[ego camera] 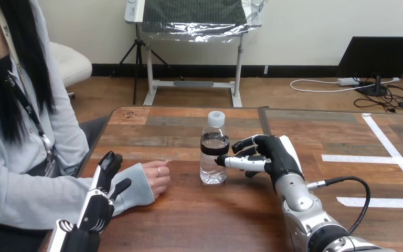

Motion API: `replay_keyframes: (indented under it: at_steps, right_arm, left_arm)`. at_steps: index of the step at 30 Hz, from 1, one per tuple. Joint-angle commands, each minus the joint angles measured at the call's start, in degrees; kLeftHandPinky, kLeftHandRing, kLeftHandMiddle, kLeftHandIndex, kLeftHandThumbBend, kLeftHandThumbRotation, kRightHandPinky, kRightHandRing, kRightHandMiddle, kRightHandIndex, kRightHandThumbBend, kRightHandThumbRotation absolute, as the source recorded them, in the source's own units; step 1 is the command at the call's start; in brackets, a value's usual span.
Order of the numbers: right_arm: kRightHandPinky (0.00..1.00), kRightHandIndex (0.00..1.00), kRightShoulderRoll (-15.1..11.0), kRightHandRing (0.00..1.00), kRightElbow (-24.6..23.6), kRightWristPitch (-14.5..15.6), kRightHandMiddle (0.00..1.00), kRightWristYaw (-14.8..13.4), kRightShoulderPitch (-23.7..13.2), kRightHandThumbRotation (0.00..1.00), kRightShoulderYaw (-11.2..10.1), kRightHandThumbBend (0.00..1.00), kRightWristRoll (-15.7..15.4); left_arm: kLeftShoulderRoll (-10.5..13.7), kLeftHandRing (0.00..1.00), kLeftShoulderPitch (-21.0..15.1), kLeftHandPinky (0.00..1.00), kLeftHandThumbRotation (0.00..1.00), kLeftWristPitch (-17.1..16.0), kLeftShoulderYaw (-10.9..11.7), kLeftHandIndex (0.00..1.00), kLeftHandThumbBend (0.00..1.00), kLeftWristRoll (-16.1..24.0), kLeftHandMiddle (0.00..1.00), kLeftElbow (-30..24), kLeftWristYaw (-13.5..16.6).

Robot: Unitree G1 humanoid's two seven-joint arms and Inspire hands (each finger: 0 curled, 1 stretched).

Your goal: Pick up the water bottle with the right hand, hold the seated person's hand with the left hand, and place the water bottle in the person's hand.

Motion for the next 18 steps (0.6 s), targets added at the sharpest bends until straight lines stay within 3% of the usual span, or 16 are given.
replay_keyframes:
  at_steps: [1, 10, 18]
  right_arm:
    - [0.39, 0.49, -1.4, 0.44, -0.7, -1.5, 0.49, -0.8, -2.9, 0.00, -0.4, 0.83, 0.0]
    - [0.41, 0.50, -1.8, 0.46, -0.8, -2.0, 0.50, 0.1, -2.7, 0.03, -1.0, 0.88, 0.7]
    - [0.45, 0.59, -2.1, 0.50, -1.0, -2.4, 0.55, 1.8, -2.4, 0.14, -1.7, 0.97, 1.7]
  left_arm:
    - [0.3, 1.00, -1.7, 0.90, 0.56, -0.2, 0.3, 1.00, 1.00, 0.3, 1.00, -1.9, 0.4]
    - [0.2, 1.00, -1.9, 0.89, 0.57, 0.1, 0.4, 1.00, 1.00, 0.9, 1.00, -1.9, 0.8]
    - [0.5, 1.00, -2.4, 0.90, 0.56, 0.3, -0.3, 1.00, 1.00, 0.0, 1.00, -1.4, 0.5]
